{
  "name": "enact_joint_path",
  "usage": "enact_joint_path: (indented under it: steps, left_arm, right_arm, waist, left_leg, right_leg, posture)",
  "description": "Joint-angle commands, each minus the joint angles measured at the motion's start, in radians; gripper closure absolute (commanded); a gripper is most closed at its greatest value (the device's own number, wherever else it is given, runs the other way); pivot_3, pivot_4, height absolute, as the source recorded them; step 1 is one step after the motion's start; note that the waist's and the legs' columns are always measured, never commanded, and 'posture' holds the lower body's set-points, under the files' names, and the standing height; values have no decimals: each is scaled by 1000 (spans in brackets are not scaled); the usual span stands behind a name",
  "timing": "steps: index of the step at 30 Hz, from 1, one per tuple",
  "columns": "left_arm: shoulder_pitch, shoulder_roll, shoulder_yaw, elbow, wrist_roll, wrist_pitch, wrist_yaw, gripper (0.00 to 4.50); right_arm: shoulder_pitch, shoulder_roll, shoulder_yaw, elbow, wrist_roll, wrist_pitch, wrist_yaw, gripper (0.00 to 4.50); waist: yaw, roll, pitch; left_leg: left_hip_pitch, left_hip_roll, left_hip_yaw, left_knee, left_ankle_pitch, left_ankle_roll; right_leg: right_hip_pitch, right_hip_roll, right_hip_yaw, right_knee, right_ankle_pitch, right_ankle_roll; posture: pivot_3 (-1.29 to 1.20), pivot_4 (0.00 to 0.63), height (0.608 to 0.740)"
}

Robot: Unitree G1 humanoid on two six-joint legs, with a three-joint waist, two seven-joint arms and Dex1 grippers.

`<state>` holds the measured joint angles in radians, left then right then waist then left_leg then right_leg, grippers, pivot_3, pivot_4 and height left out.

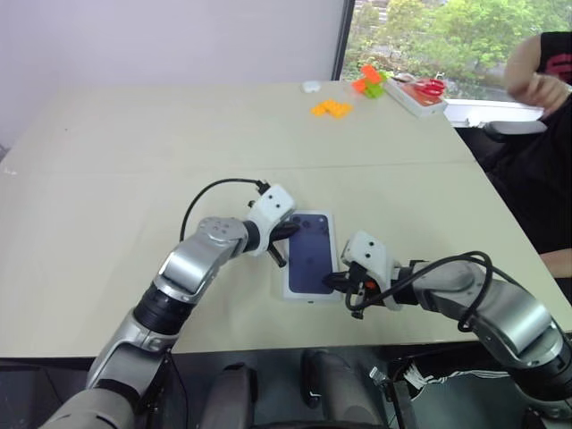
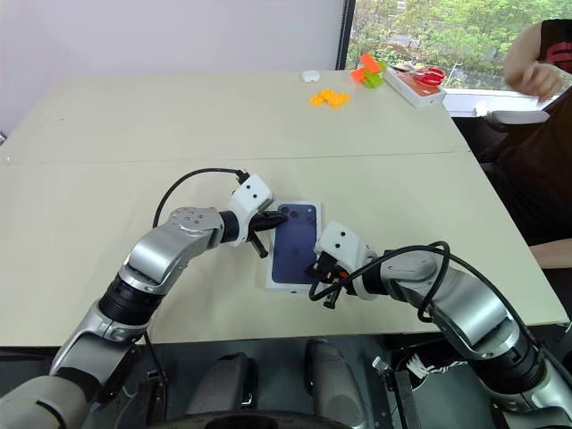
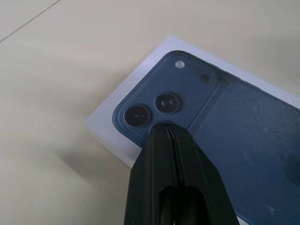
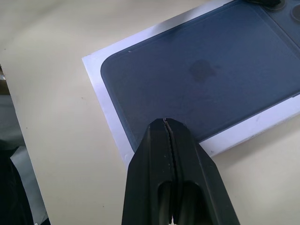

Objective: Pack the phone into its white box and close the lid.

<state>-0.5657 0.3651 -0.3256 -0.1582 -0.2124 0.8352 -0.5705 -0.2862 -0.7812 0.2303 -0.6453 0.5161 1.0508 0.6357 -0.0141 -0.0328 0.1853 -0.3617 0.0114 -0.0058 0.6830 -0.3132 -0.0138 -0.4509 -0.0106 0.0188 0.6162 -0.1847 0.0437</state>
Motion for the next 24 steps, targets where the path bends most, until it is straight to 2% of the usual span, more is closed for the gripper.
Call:
enact_joint_path:
  steps: [1,3,6,12,18,24]
  left_arm:
    - [54,0,146,-45,-61,-93,-13,4500]
    - [93,27,288,-73,-123,-82,-11,4500]
    - [191,140,482,-66,-150,-109,-27,4500]
    - [389,309,662,-35,-158,-197,-104,4500]
    - [487,319,758,-28,-177,-252,-98,4500]
    - [568,308,804,-68,-191,-251,-66,4500]
  right_arm:
    - [-6,29,-80,15,-21,-66,-30,4483]
    - [-13,52,-164,55,-34,-131,-56,4483]
    - [-13,67,-301,165,-62,-256,-74,4483]
    - [-43,56,-381,358,-67,-346,-16,4483]
    - [-79,55,-357,467,-83,-393,42,4483]
    - [-69,73,-348,487,-95,-420,62,4483]
  waist:
    - [-2,0,0]
    - [-5,0,1]
    - [-8,0,1]
    - [1,0,1]
    - [2,0,2]
    - [-4,0,2]
  left_leg:
    - [1,0,0,0,0,1]
    - [2,1,1,0,0,1]
    - [2,2,2,-1,-1,1]
    - [3,2,3,-2,-2,3]
    - [3,2,3,-1,-2,3]
    - [4,4,4,-2,-3,4]
  right_leg:
    - [0,0,1,0,0,0]
    - [0,1,1,1,0,0]
    - [0,2,2,1,0,0]
    - [1,1,2,0,-2,-3]
    - [2,-2,2,-2,-3,-4]
    - [2,-1,3,-1,-3,-3]
  posture:
    - [0,150,726]
    - [0,150,726]
    - [0,150,726]
    - [0,150,726]
    - [0,150,726]
    - [0,150,726]
